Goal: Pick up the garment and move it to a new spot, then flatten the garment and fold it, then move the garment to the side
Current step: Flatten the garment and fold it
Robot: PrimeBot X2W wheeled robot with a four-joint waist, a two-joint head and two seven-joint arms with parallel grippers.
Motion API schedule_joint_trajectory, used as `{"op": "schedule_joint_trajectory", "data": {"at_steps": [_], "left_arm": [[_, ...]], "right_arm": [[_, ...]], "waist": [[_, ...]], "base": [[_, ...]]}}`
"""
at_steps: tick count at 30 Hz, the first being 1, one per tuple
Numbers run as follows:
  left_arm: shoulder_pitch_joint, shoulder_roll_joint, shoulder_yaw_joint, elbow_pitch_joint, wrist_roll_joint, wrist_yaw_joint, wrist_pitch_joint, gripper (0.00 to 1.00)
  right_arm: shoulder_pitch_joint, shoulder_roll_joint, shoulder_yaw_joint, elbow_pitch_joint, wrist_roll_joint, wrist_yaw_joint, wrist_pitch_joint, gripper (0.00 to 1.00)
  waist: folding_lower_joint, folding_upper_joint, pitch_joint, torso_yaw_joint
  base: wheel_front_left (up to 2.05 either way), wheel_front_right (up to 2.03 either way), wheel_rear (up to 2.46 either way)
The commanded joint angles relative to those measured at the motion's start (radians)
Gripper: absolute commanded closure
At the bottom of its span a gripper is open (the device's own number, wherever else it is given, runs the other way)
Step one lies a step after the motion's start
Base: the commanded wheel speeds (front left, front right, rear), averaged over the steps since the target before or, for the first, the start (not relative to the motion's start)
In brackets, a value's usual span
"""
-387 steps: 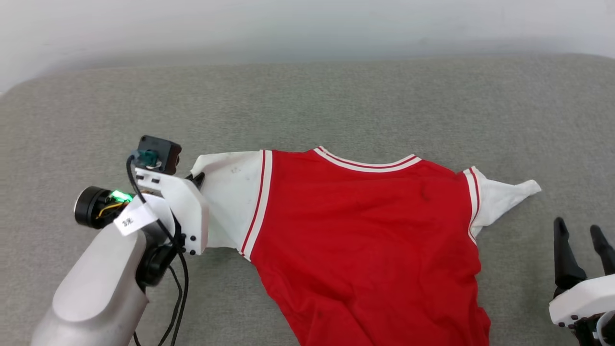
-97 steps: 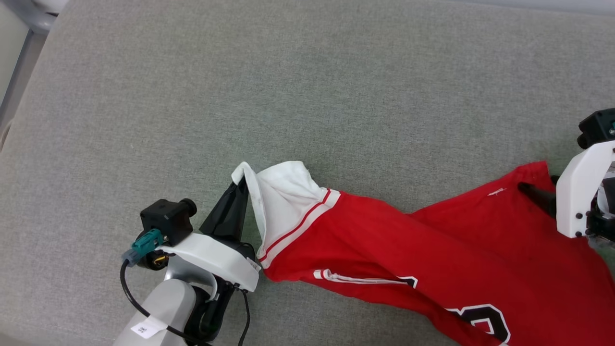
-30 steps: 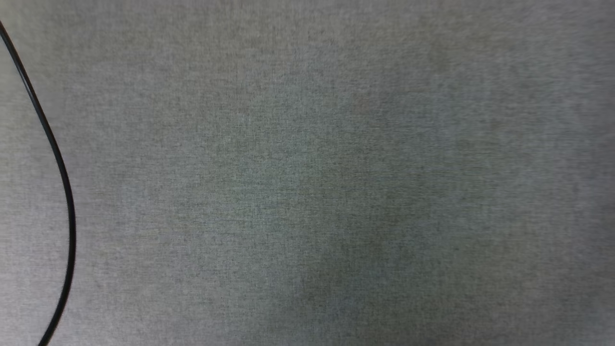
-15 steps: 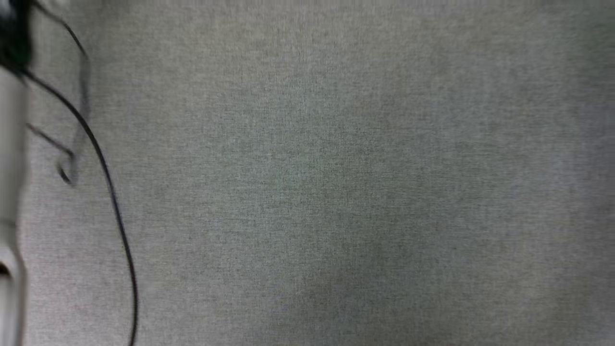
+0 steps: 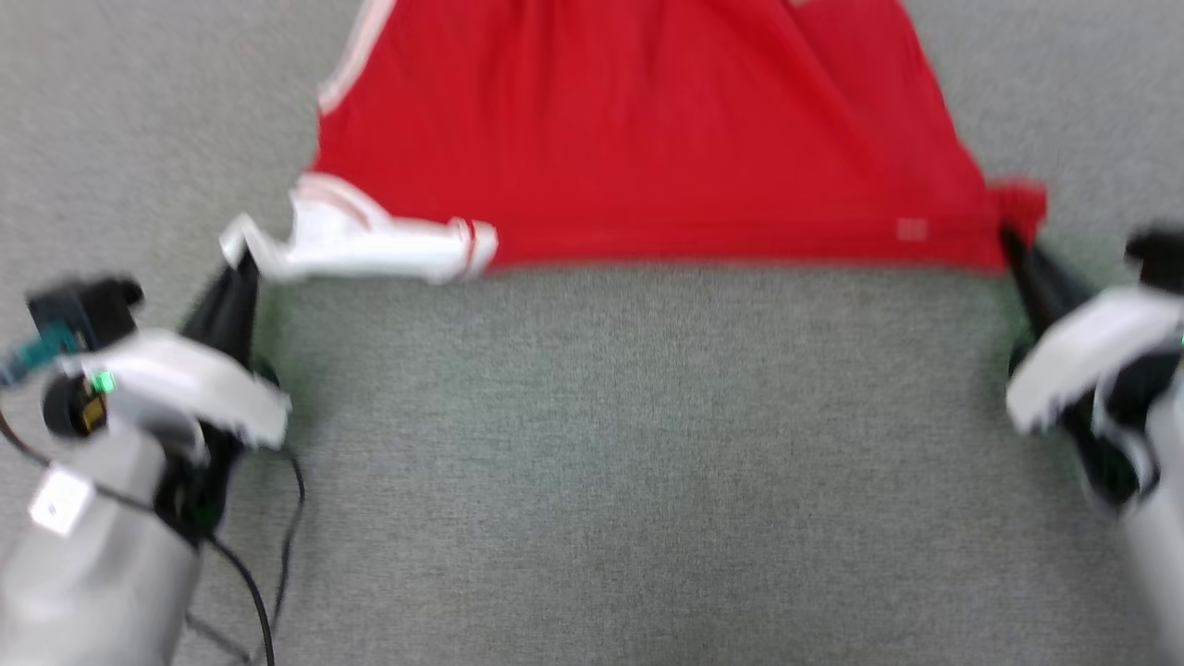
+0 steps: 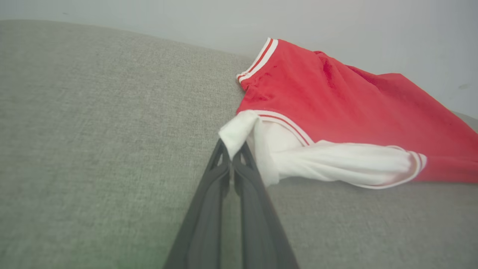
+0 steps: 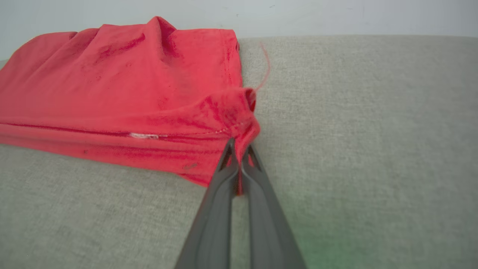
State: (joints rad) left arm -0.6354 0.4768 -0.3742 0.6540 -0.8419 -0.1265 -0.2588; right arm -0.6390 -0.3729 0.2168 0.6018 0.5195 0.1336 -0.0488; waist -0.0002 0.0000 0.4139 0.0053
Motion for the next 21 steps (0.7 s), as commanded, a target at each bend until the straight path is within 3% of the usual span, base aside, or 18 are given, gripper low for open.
{"op": "schedule_joint_trajectory", "data": {"at_steps": [1, 6, 10, 21], "left_arm": [[0.076, 0.021, 0.013, -0.017, -0.003, 0.028, -0.008, 1.00], [0.257, 0.040, 0.019, -0.115, -0.025, 0.078, 0.000, 1.00], [0.403, 0.067, 0.032, -0.227, -0.044, 0.131, 0.013, 1.00], [0.794, 0.080, 0.062, -0.561, -0.120, 0.321, 0.065, 1.00]], "right_arm": [[0.093, -0.012, -0.035, -0.017, 0.002, -0.005, 0.006, 1.00], [0.325, 0.014, -0.123, -0.124, -0.030, -0.008, 0.039, 1.00], [0.499, 0.079, -0.206, -0.245, -0.068, -0.009, 0.090, 1.00], [0.859, 0.236, -0.335, -0.548, -0.196, -0.005, 0.297, 1.00]], "waist": [[0.0002, 0.0000, -0.088, 0.009], [0.0002, 0.0000, -0.180, 0.014], [0.0002, 0.0000, -0.229, 0.017], [0.0002, 0.0000, -0.332, 0.021]], "base": [[0.00, 0.00, 0.00], [0.00, 0.00, 0.00], [0.00, 0.00, 0.00], [0.00, 0.00, 0.00]]}}
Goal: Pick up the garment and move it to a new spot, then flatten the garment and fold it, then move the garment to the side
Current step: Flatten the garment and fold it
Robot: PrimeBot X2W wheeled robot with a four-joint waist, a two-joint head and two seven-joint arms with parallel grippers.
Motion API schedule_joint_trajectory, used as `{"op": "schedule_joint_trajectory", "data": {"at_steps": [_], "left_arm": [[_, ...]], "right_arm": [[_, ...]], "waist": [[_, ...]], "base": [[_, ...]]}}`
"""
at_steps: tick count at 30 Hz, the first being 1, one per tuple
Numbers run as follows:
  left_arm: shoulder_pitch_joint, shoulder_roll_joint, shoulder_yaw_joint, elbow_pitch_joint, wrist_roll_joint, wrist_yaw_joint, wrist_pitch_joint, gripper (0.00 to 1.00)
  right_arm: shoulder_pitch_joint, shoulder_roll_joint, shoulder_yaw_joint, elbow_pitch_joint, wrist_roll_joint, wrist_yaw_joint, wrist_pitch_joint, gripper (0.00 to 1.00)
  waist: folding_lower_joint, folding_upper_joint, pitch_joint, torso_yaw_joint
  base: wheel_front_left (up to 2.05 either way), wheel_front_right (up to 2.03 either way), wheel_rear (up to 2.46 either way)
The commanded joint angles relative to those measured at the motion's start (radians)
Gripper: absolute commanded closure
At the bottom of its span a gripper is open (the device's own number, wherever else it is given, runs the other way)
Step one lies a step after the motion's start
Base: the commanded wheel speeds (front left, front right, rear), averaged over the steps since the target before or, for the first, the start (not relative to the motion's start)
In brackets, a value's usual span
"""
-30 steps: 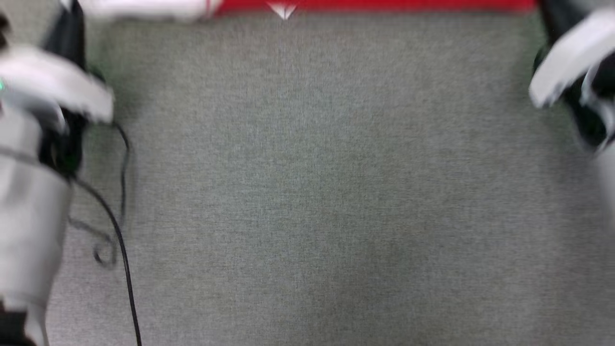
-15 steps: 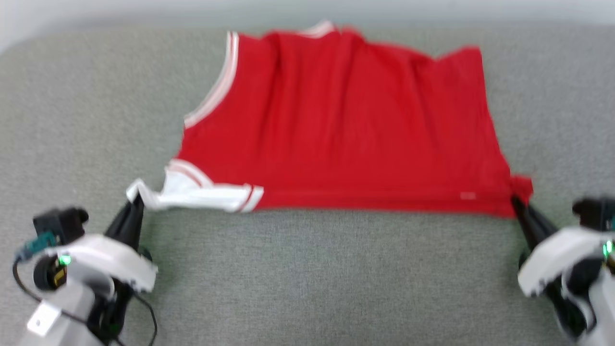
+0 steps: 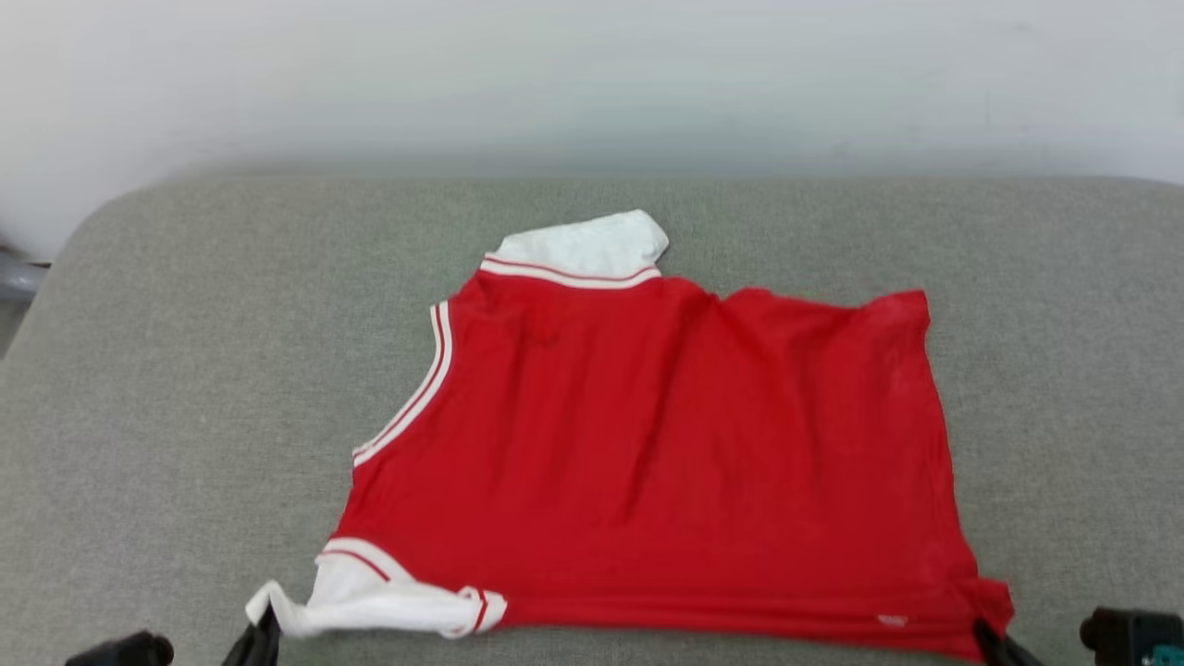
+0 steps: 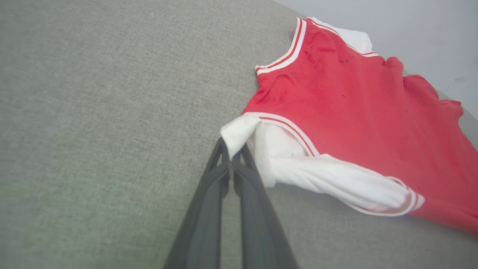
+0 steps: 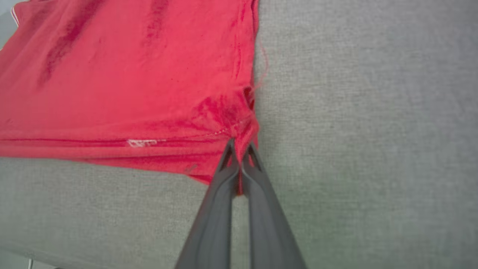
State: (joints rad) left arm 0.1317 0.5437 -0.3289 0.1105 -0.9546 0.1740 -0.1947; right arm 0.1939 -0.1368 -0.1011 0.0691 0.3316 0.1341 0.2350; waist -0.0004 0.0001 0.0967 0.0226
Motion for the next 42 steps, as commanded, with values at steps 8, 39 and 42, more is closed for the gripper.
{"op": "schedule_joint_trajectory", "data": {"at_steps": [8, 39, 42], "left_arm": [[0.125, 0.050, 0.034, -0.163, -0.018, 0.079, 0.029, 1.00], [-0.500, -0.113, -0.124, 0.306, 0.020, -0.213, 0.092, 1.00], [-0.508, -0.128, -0.136, 0.352, 0.018, -0.231, 0.090, 1.00]], "right_arm": [[0.107, 0.023, -0.054, -0.113, -0.035, -0.006, 0.082, 1.00], [-0.288, -0.089, 0.088, 0.113, -0.045, -0.004, 0.077, 1.00], [-0.290, -0.086, 0.093, 0.149, -0.036, -0.004, 0.058, 0.84]], "waist": [[0.0004, -0.0001, -0.031, 0.030], [0.0004, -0.0001, 0.230, 0.042], [0.0004, -0.0001, 0.214, 0.043]], "base": [[0.00, 0.00, 0.00], [0.00, 0.00, 0.00], [0.00, 0.00, 0.00]]}}
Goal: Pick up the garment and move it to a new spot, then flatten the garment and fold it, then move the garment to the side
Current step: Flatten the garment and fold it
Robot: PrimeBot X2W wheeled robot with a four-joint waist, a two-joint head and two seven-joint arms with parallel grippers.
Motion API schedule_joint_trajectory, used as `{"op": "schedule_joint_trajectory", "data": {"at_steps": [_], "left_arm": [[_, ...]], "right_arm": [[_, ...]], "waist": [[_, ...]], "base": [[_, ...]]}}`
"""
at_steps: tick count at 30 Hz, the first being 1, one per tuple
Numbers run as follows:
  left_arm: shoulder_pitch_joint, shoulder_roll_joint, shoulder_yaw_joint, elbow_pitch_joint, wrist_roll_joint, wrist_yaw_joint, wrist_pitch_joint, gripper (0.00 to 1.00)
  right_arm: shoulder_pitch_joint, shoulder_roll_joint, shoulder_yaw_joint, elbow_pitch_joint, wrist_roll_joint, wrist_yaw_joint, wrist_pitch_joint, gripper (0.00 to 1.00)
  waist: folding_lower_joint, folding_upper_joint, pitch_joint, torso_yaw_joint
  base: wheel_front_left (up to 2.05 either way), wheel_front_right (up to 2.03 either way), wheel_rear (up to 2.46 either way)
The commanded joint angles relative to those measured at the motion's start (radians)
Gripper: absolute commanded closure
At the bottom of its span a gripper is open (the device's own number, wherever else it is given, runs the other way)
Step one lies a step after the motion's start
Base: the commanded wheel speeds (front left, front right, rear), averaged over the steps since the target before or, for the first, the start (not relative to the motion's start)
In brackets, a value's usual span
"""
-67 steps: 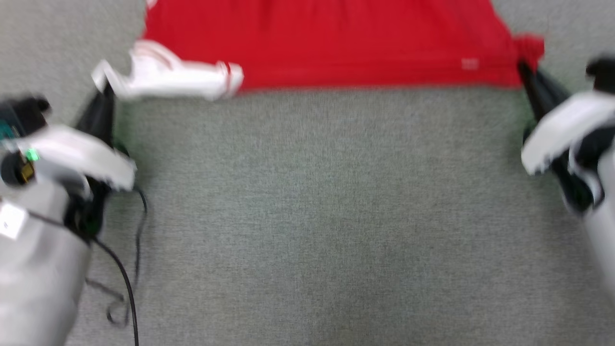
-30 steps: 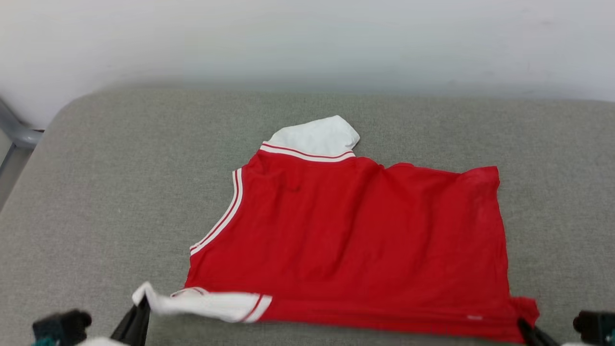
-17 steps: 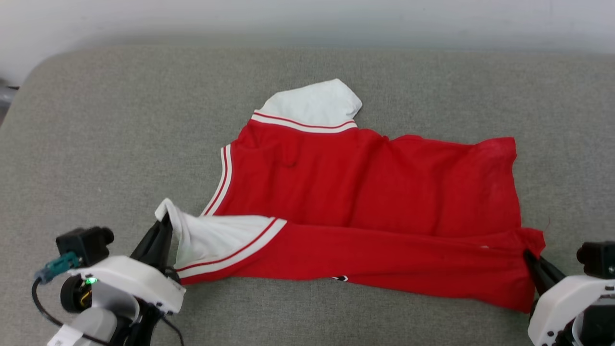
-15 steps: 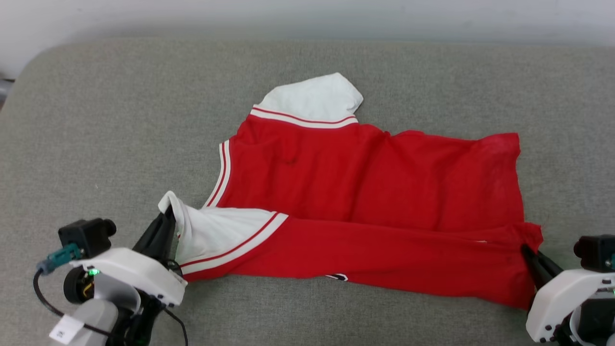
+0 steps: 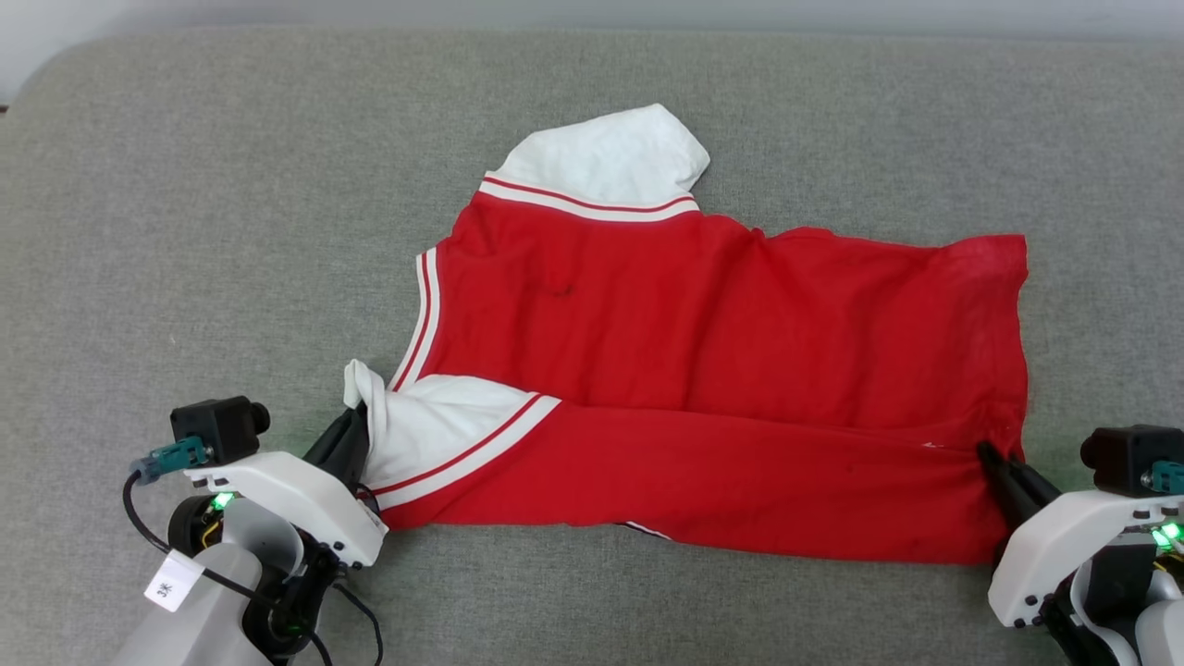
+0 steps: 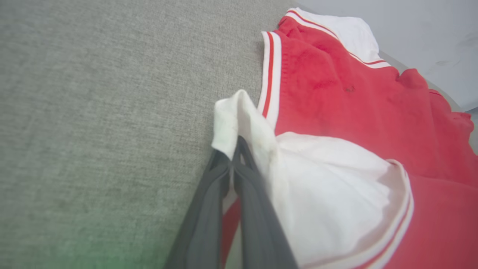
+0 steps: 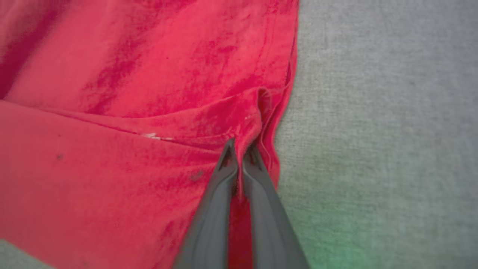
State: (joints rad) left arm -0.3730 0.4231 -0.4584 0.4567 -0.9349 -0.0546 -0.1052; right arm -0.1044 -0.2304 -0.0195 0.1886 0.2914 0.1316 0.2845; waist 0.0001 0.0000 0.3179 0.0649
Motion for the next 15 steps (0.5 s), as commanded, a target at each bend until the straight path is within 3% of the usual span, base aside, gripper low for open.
{"op": "schedule_joint_trajectory", "data": {"at_steps": [1, 2, 3, 9, 15], "left_arm": [[-0.007, -0.010, -0.006, 0.022, -0.004, -0.004, 0.000, 0.93], [-0.013, -0.010, -0.002, 0.033, -0.005, -0.002, -0.005, 0.61], [-0.019, -0.009, 0.000, 0.046, -0.002, 0.002, -0.010, 0.00], [-0.046, 0.020, 0.015, 0.091, 0.020, 0.031, -0.030, 0.00], [-0.041, 0.076, 0.030, 0.067, 0.012, 0.065, 0.024, 0.00]], "right_arm": [[0.009, 0.011, 0.010, 0.038, 0.011, -0.002, -0.001, 0.19], [0.011, 0.010, 0.012, 0.043, 0.009, -0.002, -0.012, 0.00], [0.007, 0.007, 0.011, 0.040, 0.006, -0.002, -0.038, 0.00], [-0.024, 0.028, -0.041, 0.016, -0.009, -0.002, -0.226, 0.00], [-0.017, 0.067, -0.073, -0.009, -0.053, -0.001, -0.328, 0.00]], "waist": [[-0.0001, 0.0000, -0.014, 0.001], [-0.0001, 0.0000, -0.022, 0.001], [-0.0001, 0.0000, -0.030, 0.001], [-0.0001, 0.0000, -0.091, -0.003], [-0.0001, 0.0000, -0.159, -0.011]], "base": [[0.00, 0.00, 0.00], [0.00, 0.00, 0.00], [0.00, 0.00, 0.00], [0.00, 0.00, 0.00], [0.00, 0.00, 0.00]]}}
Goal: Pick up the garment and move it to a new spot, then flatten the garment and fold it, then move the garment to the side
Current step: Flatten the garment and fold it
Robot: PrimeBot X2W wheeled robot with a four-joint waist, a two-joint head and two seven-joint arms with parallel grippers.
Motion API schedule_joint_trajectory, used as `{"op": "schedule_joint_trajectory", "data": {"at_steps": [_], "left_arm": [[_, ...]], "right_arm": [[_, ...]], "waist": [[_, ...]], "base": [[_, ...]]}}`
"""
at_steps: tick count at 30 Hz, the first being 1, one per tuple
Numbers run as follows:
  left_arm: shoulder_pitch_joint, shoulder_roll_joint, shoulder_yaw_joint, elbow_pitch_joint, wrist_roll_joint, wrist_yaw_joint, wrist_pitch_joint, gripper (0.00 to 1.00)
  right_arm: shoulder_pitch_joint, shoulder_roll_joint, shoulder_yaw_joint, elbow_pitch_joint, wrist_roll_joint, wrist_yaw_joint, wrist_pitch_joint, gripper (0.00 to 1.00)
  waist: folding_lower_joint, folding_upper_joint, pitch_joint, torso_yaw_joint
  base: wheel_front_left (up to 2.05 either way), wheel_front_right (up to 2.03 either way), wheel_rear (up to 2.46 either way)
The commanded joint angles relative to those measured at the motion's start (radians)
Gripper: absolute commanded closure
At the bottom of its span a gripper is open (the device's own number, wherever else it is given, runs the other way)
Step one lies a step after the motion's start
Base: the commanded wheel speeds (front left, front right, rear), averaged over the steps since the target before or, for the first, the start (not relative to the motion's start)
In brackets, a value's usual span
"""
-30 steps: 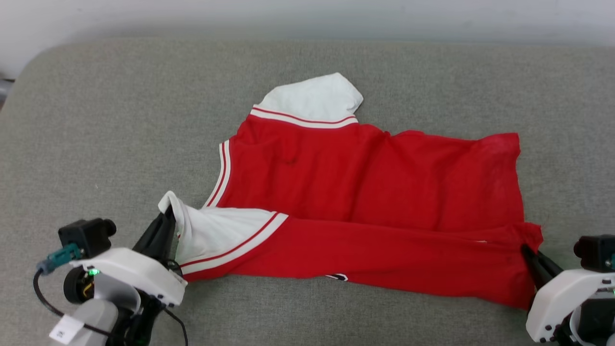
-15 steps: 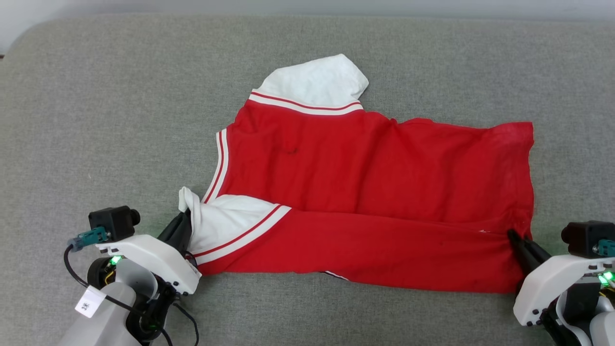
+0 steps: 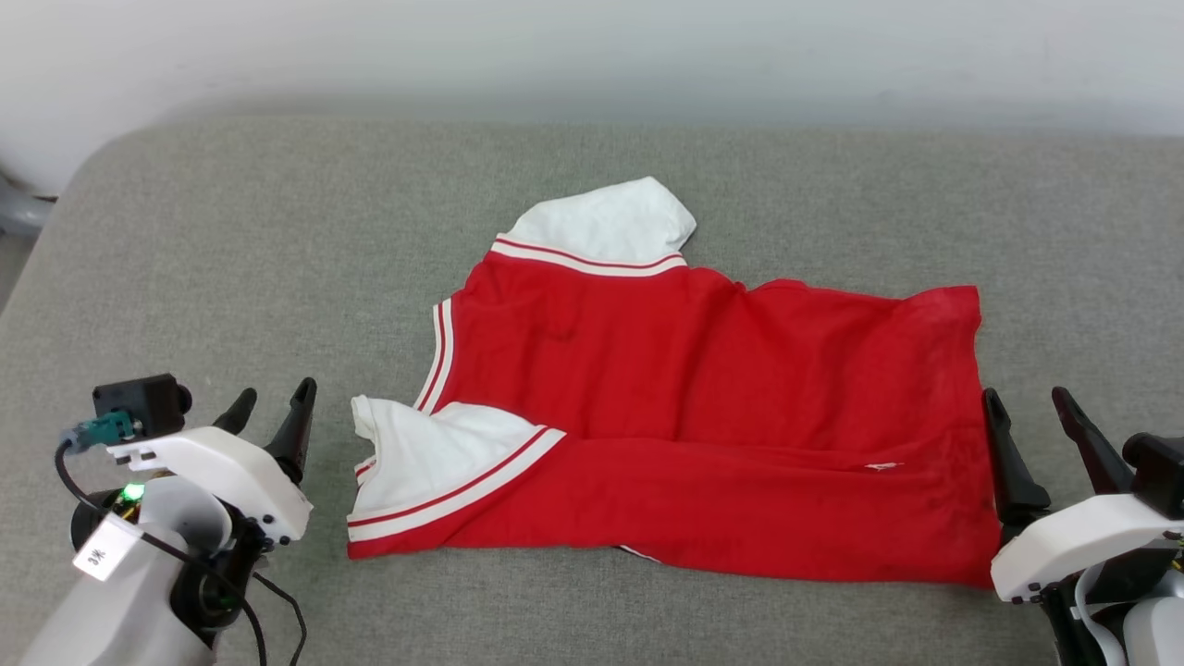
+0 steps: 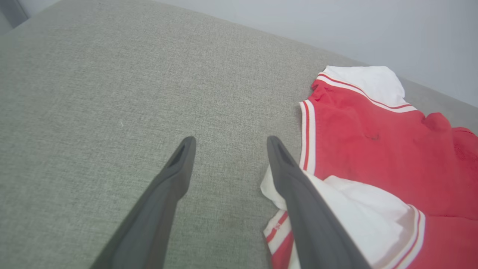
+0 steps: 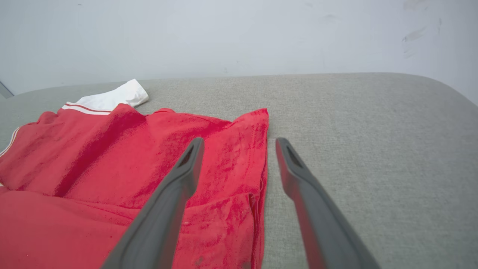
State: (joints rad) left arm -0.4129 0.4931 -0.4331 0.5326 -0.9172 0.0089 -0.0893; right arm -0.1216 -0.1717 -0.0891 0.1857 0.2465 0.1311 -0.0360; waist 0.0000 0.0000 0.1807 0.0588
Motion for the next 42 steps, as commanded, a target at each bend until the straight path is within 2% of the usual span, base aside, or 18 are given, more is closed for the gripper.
{"op": "schedule_joint_trajectory", "data": {"at_steps": [1, 4, 7, 10, 13, 18, 20, 22, 27, 28, 29, 30, 32, 37, 42], "left_arm": [[0.003, 0.017, 0.005, -0.017, -0.013, -0.001, 0.030, 0.00], [0.011, 0.051, -0.002, -0.058, -0.047, -0.013, 0.133, 0.00], [0.027, 0.088, -0.018, -0.115, -0.122, -0.019, 0.319, 0.00], [0.034, 0.128, -0.012, -0.196, -0.176, 0.009, 0.444, 0.00], [0.063, 0.156, -0.018, -0.260, -0.216, 0.059, 0.548, 0.00], [0.106, 0.186, -0.037, -0.329, -0.230, 0.142, 0.639, 0.00], [0.116, 0.183, -0.050, -0.333, -0.226, 0.159, 0.655, 0.00], [0.119, 0.178, -0.062, -0.326, -0.219, 0.167, 0.663, 0.00], [0.122, 0.141, -0.099, -0.275, -0.220, 0.155, 0.680, 0.00], [0.124, 0.129, -0.106, -0.266, -0.224, 0.149, 0.684, 0.31], [0.126, 0.119, -0.112, -0.258, -0.228, 0.148, 0.684, 0.72], [0.124, 0.108, -0.115, -0.251, -0.231, 0.138, 0.681, 1.00], [0.121, 0.092, -0.125, -0.243, -0.232, 0.121, 0.680, 1.00], [0.099, 0.107, -0.115, -0.250, -0.196, 0.097, 0.623, 1.00], [0.095, 0.147, -0.098, -0.301, -0.159, 0.106, 0.578, 1.00]], "right_arm": [[0.005, 0.016, -0.005, -0.011, -0.014, -0.001, -0.015, 0.00], [0.022, 0.036, -0.012, -0.032, -0.026, -0.001, -0.026, 0.00], [0.032, 0.049, -0.012, -0.051, -0.034, -0.001, -0.017, 0.00], [0.047, 0.063, -0.018, -0.063, -0.039, -0.001, -0.010, 0.00], [0.047, 0.071, -0.022, -0.068, -0.042, -0.001, -0.008, 0.00], [0.040, 0.081, -0.017, -0.070, -0.037, -0.001, -0.002, 0.00], [0.030, 0.084, -0.014, -0.067, -0.033, -0.001, -0.005, 0.00], [0.018, 0.085, -0.010, -0.066, -0.028, -0.001, -0.003, 0.00], [0.002, 0.078, -0.013, -0.061, -0.021, -0.001, 0.008, 0.00], [-0.001, 0.077, -0.015, -0.059, -0.019, -0.001, 0.008, 0.00], [-0.004, 0.076, -0.018, -0.058, -0.017, -0.001, 0.007, 0.00], [-0.005, 0.075, -0.023, -0.054, -0.016, -0.001, 0.012, 0.00], [-0.004, 0.071, -0.030, -0.052, -0.011, -0.001, 0.017, 0.00], [0.015, 0.051, -0.042, -0.040, 0.026, -0.001, 0.078, 0.00], [0.037, -0.009, -0.023, -0.050, 0.098, -0.001, 0.255, 0.00]], "waist": [[0.0000, 0.0000, -0.030, -0.007], [0.0000, 0.0000, -0.044, -0.014], [0.0000, 0.0000, -0.050, -0.024], [0.0000, 0.0000, -0.046, -0.036], [0.0000, 0.0000, -0.038, -0.050], [0.0000, 0.0000, -0.012, -0.073], [0.0000, 0.0000, 0.004, -0.080], [0.0000, 0.0000, 0.022, -0.087], [0.0000, 0.0000, 0.053, -0.098], [0.0000, 0.0000, 0.056, -0.099], [0.0000, 0.0000, 0.059, -0.100], [0.0000, 0.0000, 0.061, -0.100], [0.0000, 0.0000, 0.061, -0.100], [0.0000, 0.0000, 0.036, -0.093], [0.0000, 0.0000, 0.001, -0.086]], "base": [[0.00, 0.00, 0.00], [0.00, 0.00, 0.00], [0.00, 0.00, 0.00], [0.00, 0.00, 0.00], [0.00, 0.00, 0.00], [0.00, 0.00, 0.00], [0.00, 0.00, 0.00], [0.00, 0.00, 0.00], [0.00, 0.00, 0.00], [0.00, 0.00, 0.00], [0.00, 0.00, 0.00], [0.00, 0.00, 0.00], [0.00, 0.00, 0.00], [0.00, 0.00, 0.00], [0.00, 0.00, 0.00]]}}
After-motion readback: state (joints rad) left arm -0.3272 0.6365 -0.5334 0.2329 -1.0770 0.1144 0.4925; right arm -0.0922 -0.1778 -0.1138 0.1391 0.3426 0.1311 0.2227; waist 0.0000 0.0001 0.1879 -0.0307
